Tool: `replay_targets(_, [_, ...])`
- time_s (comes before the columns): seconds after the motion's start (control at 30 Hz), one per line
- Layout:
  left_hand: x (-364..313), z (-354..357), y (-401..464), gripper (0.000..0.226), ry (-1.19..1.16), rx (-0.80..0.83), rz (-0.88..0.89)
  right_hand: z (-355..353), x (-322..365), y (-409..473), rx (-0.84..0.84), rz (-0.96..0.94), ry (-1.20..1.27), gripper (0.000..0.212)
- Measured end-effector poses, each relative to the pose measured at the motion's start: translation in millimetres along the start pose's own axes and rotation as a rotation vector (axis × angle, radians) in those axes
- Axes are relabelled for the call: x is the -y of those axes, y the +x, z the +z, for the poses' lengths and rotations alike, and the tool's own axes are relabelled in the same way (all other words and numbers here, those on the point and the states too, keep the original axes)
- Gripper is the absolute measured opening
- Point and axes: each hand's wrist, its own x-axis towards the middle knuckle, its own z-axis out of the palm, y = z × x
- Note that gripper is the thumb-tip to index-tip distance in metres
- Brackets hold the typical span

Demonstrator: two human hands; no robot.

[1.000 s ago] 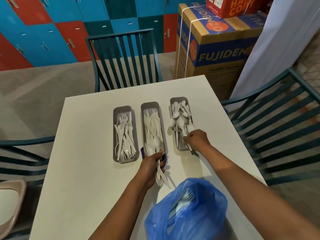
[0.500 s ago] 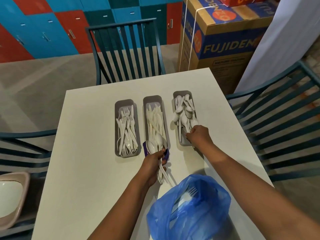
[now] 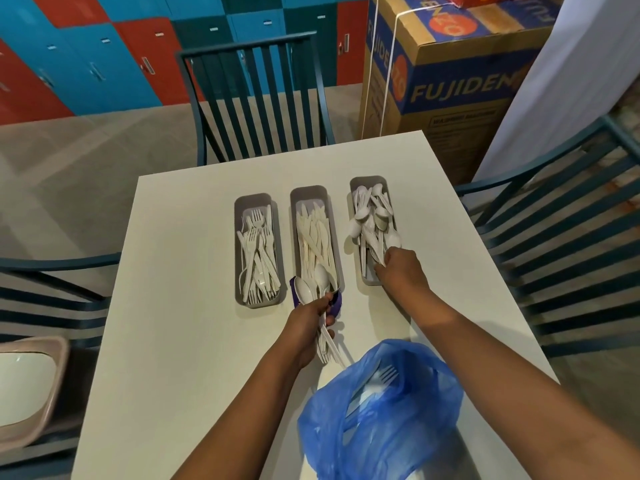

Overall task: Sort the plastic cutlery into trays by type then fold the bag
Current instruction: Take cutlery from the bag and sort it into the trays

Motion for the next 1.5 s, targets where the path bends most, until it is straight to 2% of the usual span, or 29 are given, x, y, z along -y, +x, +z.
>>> replay_targets(0.57, [4,-4,3,0.012,0.007,0.003,0.005,1,1,-10,0.038,0.027,0.012,0.026])
replay_targets(0.7, [5,-4,3,0.011,0.009,-0.002,0.008,0,2,-14,0.045,0.024,0.017,0.016])
replay_targets(0.97, [6,-3,2,0.012,0.01,0.035,0.039,-4,9,-28,0.0,-0.034,0.073,0.017])
replay_targets(1.03, [6,-2,1,0.013,0.012,0.05,0.063,-2,16,-35,0.059,-0.071,0.14,0.018])
replay_targets(1.13, [8,2,2,0.012,0.036,0.079,0.088,4,25,-46,0.249,-0.081,0.186,0.029])
replay_targets(1.2, [10,4,3,0.014,0.067,0.071,0.1,9,29,-52,0.373,-0.028,0.267,0.026])
replay_targets(1.37, [12,10,4,0.021,0.076,0.063,0.152,3,30,-60,0.559,0.172,0.733,0.017])
replay_targets(1.43, [13,10,4,0.021,0.106,0.055,0.155,2,29,-64,0.637,0.143,0.738,0.018])
replay_targets(1.5, [14,12,3,0.022,0.129,0.054,0.152,3,27,-66,0.601,0.128,0.675,0.022])
